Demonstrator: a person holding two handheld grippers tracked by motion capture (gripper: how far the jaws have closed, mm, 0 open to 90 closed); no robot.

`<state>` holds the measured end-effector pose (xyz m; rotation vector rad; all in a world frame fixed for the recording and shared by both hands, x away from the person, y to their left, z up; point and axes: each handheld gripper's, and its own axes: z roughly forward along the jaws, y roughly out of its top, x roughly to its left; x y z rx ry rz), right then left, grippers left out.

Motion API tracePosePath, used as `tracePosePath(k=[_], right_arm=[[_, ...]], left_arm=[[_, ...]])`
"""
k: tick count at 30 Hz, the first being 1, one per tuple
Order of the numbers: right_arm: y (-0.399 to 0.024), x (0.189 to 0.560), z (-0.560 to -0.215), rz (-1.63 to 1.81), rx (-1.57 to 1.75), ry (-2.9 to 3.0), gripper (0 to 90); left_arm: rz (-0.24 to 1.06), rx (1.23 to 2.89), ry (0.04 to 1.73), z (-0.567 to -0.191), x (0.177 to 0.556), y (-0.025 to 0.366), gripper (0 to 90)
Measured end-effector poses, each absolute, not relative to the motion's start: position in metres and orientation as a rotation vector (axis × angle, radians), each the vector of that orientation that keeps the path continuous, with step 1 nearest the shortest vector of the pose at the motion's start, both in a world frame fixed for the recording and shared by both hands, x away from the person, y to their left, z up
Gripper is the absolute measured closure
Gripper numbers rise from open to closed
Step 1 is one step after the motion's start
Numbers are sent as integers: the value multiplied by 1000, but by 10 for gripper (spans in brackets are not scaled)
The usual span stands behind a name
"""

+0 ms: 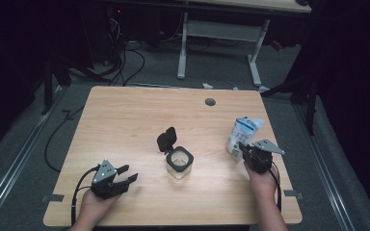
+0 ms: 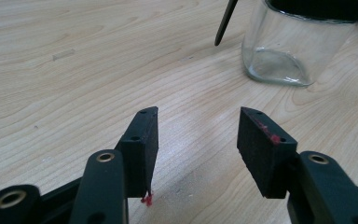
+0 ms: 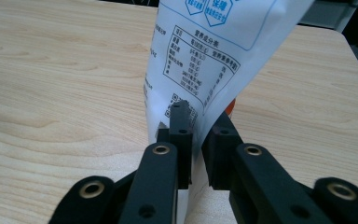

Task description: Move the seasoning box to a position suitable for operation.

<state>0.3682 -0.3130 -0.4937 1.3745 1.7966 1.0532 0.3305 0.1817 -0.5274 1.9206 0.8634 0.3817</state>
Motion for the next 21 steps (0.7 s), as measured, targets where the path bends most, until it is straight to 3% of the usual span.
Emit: tracePosePath(k=[21], right_arm=[[-299,363,-490,997,1354,1824,882]], left_arm=[[373,1919,845,-528,330,183,472]])
